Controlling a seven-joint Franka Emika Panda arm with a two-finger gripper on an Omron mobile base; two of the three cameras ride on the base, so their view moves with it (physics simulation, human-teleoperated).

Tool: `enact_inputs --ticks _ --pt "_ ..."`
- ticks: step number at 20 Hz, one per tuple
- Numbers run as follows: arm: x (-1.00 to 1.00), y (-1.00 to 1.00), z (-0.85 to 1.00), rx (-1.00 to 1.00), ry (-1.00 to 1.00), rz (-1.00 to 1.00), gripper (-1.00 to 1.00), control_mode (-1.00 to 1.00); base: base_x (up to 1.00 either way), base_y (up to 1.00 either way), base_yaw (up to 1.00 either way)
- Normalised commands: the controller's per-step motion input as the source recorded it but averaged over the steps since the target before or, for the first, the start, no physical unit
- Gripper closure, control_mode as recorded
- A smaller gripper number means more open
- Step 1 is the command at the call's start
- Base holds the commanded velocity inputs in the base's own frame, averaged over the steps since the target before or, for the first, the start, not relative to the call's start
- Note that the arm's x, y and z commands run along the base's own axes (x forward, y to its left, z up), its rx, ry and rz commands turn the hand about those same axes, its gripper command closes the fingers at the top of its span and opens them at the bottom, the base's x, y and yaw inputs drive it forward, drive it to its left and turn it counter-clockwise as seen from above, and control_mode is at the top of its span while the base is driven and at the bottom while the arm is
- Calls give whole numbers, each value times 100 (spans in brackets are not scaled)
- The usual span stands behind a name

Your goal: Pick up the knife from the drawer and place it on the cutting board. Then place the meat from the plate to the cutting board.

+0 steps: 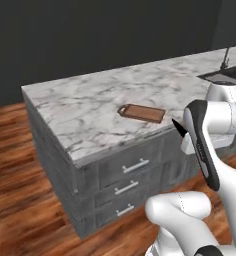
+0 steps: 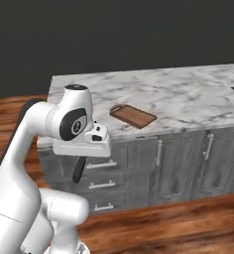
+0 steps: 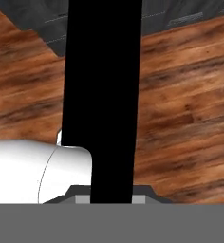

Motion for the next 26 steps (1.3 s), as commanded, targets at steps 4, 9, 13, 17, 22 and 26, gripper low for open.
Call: enact_inputs --ticks 4,9,13,17,22,26 --pt "0 0 0 0 0 0 100 100 26 -100 47" --pt "0 0 0 0 0 0 100 100 29 -100 39" --pt "0 0 0 0 0 0 100 100 36 -99 38" --pt "0 0 0 0 0 0 100 100 74 -45 35" --pt "0 0 0 0 0 0 100 100 76 -19 29" --pt "0 0 0 0 0 0 100 100 54 -14 19"
